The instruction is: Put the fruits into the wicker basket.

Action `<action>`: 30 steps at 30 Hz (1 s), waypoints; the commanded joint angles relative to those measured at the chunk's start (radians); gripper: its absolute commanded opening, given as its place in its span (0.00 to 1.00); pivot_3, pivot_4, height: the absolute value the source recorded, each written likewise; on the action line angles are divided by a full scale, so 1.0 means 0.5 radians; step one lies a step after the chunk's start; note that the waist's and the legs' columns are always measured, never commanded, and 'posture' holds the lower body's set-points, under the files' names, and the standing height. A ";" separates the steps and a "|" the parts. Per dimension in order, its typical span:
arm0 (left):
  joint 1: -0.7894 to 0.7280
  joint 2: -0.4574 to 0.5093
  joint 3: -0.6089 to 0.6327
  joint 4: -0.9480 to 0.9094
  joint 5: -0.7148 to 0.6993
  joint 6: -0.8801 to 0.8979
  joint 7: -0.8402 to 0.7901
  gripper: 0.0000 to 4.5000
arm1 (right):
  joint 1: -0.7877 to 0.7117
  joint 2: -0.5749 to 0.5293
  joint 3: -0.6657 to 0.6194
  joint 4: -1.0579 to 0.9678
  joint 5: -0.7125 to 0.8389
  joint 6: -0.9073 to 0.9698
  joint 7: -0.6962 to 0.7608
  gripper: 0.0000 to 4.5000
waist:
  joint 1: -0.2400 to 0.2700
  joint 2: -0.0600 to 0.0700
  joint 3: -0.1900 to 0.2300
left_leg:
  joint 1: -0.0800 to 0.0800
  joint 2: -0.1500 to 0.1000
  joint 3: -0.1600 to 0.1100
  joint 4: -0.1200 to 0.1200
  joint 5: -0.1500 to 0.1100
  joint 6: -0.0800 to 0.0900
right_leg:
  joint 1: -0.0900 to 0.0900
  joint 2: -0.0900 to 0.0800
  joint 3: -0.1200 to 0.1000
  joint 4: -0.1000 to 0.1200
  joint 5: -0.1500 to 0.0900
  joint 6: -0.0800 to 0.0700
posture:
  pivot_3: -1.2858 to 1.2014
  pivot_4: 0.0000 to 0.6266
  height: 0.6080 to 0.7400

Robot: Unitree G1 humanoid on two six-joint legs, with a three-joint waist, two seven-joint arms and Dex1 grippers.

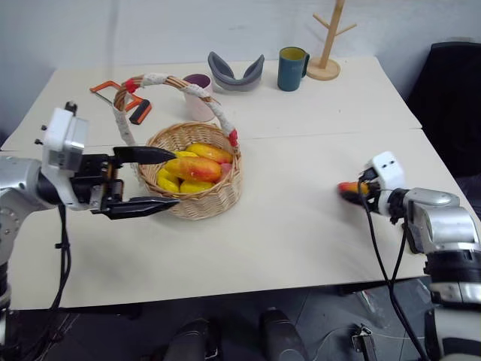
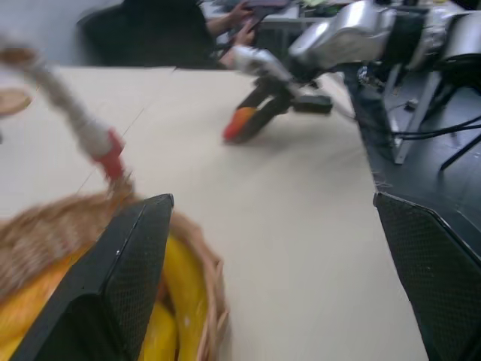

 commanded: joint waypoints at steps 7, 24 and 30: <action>0.292 0.254 0.402 0.089 0.016 -0.007 -0.101 1.00 | -0.656 0.625 -0.080 -0.847 0.877 0.962 -0.401 0.48 | 0.006 -0.002 0.000 | 0.001 -0.003 -0.008 0.001 0.001 -0.001 | 0.000 -0.004 -0.007 0.005 -0.002 -0.004 | 0.52 0.24 1.00; 0.214 0.227 0.367 -0.007 -0.040 -0.029 -0.009 1.00 | -1.134 1.431 0.517 -0.340 0.263 0.587 -0.919 0.91 | 0.001 -0.005 -0.002 | -0.008 -0.008 -0.006 0.000 -0.003 0.005 | -0.009 -0.012 -0.008 0.007 -0.002 -0.005 | 0.52 0.24 1.00; 0.139 0.196 0.279 0.052 -0.008 -0.076 -0.017 1.00 | -1.122 1.247 0.292 -0.518 0.407 0.683 -0.803 0.97 | 0.005 -0.005 -0.002 | -0.008 -0.008 -0.006 0.000 -0.003 0.005 | -0.009 -0.012 -0.008 0.006 -0.002 -0.006 | 0.52 0.24 1.00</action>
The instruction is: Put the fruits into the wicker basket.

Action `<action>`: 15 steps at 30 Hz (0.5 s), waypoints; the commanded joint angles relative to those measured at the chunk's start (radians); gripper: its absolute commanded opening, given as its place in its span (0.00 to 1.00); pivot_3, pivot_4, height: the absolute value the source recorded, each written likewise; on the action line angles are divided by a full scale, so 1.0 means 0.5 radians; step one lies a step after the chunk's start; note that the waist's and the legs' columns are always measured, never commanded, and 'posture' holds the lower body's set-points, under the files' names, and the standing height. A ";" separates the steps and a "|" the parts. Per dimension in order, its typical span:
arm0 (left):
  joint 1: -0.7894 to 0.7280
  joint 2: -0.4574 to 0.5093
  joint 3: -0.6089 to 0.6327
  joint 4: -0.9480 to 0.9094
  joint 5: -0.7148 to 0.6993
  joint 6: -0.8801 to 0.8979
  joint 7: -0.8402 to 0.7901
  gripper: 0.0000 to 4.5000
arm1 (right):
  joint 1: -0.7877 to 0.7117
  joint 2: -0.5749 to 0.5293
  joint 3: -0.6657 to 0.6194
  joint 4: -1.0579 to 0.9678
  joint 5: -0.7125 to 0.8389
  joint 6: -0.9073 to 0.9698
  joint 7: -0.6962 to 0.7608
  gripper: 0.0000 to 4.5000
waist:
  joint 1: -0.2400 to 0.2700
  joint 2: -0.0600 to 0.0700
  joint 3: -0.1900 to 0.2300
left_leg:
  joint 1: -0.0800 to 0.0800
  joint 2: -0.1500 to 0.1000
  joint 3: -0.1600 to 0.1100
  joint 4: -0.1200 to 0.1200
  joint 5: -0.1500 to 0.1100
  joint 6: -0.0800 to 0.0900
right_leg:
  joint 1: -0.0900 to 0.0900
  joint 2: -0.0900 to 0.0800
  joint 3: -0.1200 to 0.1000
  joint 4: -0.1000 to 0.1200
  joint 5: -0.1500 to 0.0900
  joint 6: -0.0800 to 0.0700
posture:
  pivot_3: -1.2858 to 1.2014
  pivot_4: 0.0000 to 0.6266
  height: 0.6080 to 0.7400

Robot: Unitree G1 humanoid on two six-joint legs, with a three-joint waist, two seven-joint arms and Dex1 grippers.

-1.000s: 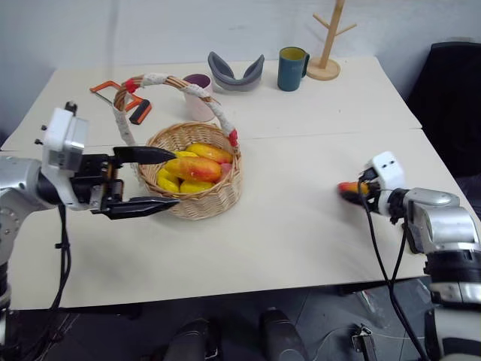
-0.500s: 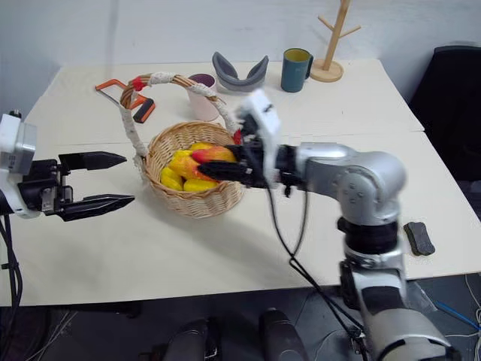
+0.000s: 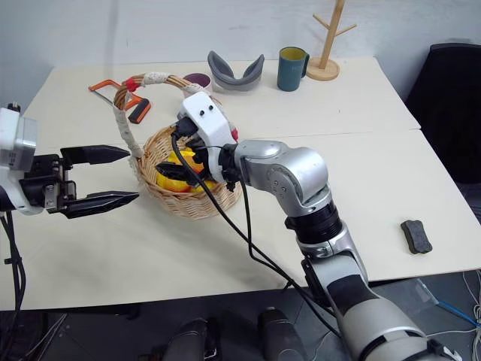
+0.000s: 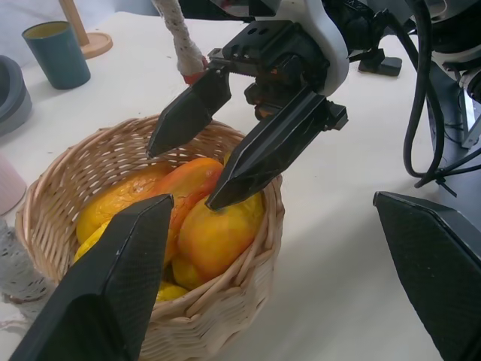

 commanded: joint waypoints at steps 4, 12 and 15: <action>-0.124 -0.030 -0.085 0.047 0.025 -0.085 -0.022 1.00 | 0.097 -0.347 -0.382 -0.428 0.280 0.215 0.164 0.97 | 0.015 -0.001 -0.001 | 0.000 0.000 -0.001 0.000 -0.001 0.001 | 0.002 -0.001 -0.001 -0.002 0.000 0.000 | 0.52 0.24 1.00; -0.297 -0.060 -0.217 0.160 0.062 -0.140 -0.069 1.00 | 0.324 -0.544 -0.396 -0.479 0.142 0.112 0.029 0.97 | -0.022 -0.002 -0.001 | 0.002 0.003 0.002 -0.002 0.000 -0.001 | 0.002 0.005 0.002 -0.003 0.000 0.000 | 0.52 0.24 1.00; -0.341 -0.073 -0.253 0.178 0.073 -0.147 -0.077 1.00 | 0.336 -0.450 -0.251 -0.367 -0.011 -0.110 -0.001 0.97 | -0.041 -0.002 -0.001 | 0.002 0.003 0.002 -0.003 0.001 -0.002 | 0.000 0.006 0.002 -0.002 0.000 0.000 | 0.52 0.24 1.00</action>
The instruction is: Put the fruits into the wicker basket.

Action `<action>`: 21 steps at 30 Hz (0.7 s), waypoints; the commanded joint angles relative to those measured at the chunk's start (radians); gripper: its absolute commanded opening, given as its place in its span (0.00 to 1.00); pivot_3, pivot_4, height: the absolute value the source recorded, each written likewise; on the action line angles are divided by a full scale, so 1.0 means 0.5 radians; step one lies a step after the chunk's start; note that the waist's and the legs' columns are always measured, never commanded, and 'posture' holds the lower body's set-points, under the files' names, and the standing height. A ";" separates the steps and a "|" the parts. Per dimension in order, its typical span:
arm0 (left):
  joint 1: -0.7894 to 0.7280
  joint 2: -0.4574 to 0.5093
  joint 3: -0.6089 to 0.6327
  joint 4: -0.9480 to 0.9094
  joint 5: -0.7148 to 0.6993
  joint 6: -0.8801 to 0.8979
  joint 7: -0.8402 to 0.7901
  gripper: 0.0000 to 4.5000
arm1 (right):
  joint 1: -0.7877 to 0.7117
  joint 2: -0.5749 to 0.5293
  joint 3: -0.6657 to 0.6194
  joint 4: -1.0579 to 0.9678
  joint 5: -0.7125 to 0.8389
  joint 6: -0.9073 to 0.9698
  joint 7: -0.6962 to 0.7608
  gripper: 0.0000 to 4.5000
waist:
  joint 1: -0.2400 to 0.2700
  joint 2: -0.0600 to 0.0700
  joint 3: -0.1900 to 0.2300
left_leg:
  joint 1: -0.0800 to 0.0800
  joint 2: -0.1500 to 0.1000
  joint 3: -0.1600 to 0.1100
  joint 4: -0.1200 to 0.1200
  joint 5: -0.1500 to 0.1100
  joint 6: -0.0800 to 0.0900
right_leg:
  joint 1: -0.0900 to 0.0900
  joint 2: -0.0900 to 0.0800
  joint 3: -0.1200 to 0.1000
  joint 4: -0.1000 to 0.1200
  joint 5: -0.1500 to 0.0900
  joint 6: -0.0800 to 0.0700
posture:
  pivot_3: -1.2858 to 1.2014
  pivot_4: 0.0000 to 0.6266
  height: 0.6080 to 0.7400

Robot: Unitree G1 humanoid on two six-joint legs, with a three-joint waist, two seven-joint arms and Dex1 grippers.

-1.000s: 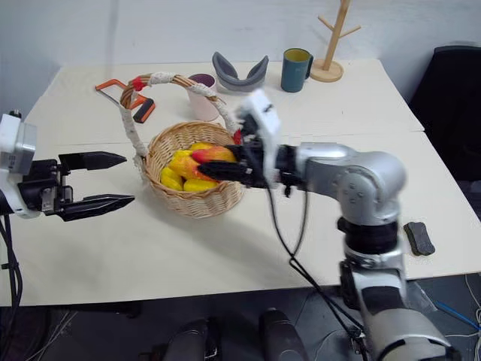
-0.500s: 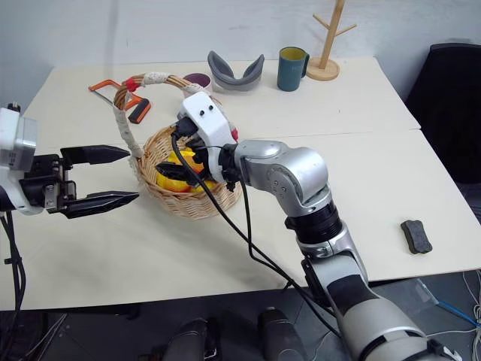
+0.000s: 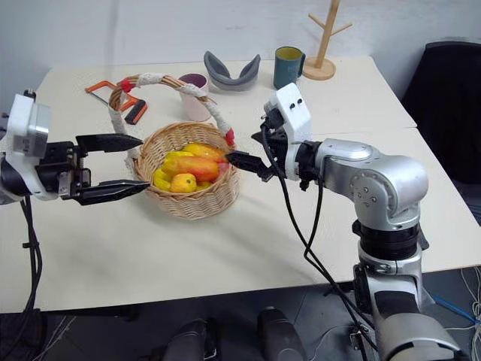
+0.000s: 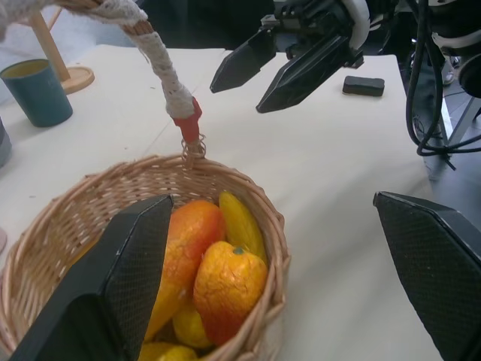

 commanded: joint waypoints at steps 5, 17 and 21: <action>-0.110 -0.026 -0.037 0.026 0.034 -0.042 -0.023 1.00 | -0.060 0.319 0.215 0.374 -0.352 -0.557 -0.153 0.97 | -0.007 0.000 0.000 | -0.001 0.000 0.000 0.001 0.000 -0.001 | -0.001 0.000 0.000 0.001 0.000 0.000 | 0.52 0.24 1.00; -0.112 -0.041 -0.034 0.006 0.028 -0.047 -0.003 1.00 | 0.016 0.427 0.254 0.517 -0.589 -0.920 -0.144 0.32 | -0.006 0.000 0.000 | -0.001 -0.002 0.000 0.003 0.000 0.000 | 0.000 -0.003 -0.001 0.002 0.000 0.000 | 0.52 0.24 1.00; -0.132 -0.061 -0.056 0.018 0.041 -0.059 0.002 1.00 | 0.068 0.431 0.152 0.438 -0.555 -0.888 -0.183 0.03 | -0.004 0.000 0.000 | -0.001 -0.002 -0.001 0.003 0.000 0.000 | 0.000 -0.003 -0.001 0.003 0.000 0.000 | 0.52 0.24 1.00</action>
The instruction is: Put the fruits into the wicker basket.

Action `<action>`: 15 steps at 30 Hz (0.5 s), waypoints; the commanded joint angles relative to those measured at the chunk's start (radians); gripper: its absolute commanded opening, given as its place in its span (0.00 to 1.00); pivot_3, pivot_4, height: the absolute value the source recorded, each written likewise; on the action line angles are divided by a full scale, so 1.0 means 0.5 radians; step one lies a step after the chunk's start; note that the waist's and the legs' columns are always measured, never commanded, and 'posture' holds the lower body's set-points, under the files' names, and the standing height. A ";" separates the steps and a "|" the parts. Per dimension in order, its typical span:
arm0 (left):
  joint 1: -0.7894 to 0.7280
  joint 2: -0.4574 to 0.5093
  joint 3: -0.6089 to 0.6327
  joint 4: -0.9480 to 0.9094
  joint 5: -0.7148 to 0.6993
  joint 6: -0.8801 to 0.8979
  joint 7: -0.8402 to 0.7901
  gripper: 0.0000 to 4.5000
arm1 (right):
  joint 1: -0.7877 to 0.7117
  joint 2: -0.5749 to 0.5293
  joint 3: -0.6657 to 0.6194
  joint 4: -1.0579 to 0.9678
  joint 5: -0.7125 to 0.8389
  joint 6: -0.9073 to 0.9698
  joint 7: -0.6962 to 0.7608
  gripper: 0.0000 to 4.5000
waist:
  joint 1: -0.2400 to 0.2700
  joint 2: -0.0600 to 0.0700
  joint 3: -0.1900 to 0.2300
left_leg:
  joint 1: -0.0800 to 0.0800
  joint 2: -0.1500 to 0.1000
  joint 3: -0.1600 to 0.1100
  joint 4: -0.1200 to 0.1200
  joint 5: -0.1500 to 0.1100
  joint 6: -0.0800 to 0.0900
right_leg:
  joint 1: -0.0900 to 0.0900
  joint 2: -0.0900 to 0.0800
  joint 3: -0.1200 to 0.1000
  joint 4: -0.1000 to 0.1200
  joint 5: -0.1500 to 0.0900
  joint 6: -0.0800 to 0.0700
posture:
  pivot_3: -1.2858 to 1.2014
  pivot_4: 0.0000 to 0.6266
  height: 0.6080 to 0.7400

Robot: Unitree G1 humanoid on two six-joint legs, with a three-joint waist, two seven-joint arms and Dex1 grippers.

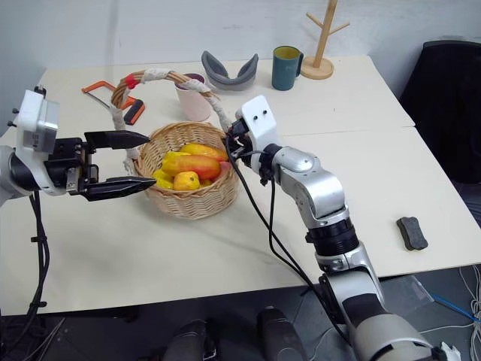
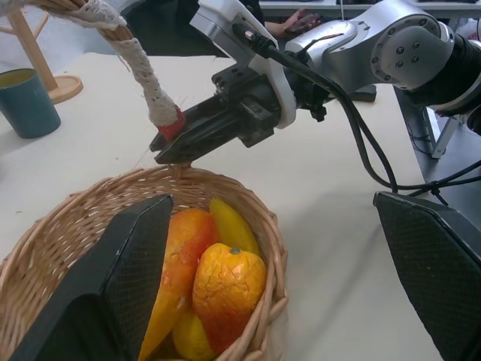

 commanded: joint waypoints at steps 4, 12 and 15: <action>-0.094 -0.034 -0.028 -0.002 0.035 -0.071 -0.017 1.00 | 0.011 -0.119 -0.285 -0.272 0.035 0.050 -0.069 0.03 | 0.007 0.000 0.000 | 0.000 0.000 0.000 0.000 0.000 0.000 | 0.000 0.000 0.000 0.000 0.000 0.000 | 0.52 0.24 1.00; -0.196 -0.113 -0.117 0.131 0.096 -0.127 -0.083 1.00 | 0.200 -0.762 -0.793 -0.427 0.069 0.200 0.045 0.03 | 0.062 0.000 0.000 | 0.000 -0.002 0.000 0.000 0.000 0.001 | 0.001 -0.001 0.000 -0.003 0.000 0.000 | 0.52 0.24 1.00; -0.239 -0.152 -0.147 0.183 0.115 -0.147 -0.105 1.00 | 0.363 -0.998 -1.026 -0.370 0.059 0.194 0.082 0.03 | 0.066 0.000 0.001 | 0.000 -0.002 0.001 0.000 0.000 0.001 | 0.002 0.000 0.000 -0.004 0.000 0.000 | 0.52 0.24 1.00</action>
